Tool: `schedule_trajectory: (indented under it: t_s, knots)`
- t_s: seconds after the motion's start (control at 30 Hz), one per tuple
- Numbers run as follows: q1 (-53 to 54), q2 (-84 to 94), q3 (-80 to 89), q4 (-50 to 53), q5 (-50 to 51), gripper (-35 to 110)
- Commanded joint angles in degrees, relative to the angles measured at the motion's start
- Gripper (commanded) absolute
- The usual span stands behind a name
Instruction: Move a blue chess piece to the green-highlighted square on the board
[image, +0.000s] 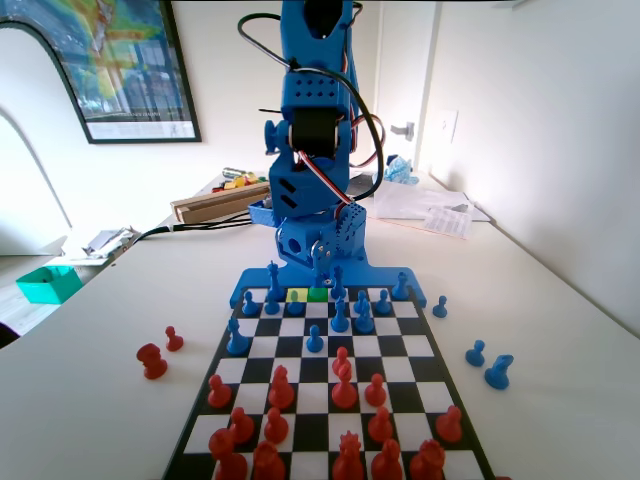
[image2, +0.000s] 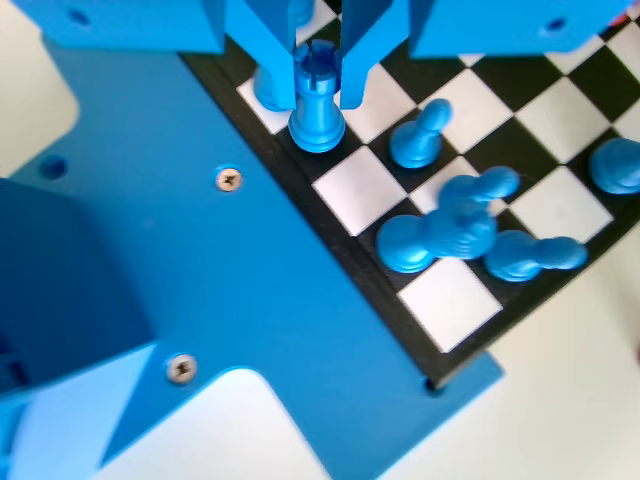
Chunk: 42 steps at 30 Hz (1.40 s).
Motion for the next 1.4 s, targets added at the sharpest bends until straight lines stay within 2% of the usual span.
schedule_trajectory:
  t_s: [0.0,0.53,1.1,1.37]
  knots:
    - [0.26,1.49,0.97,-0.44,-0.7,1]
    - [1.14,1.49,2.81,-2.72,-2.11,2]
    - [1.05,1.49,2.72,-3.43,-1.76,16]
    - [0.7,1.49,2.11,-2.46,-1.41,17]
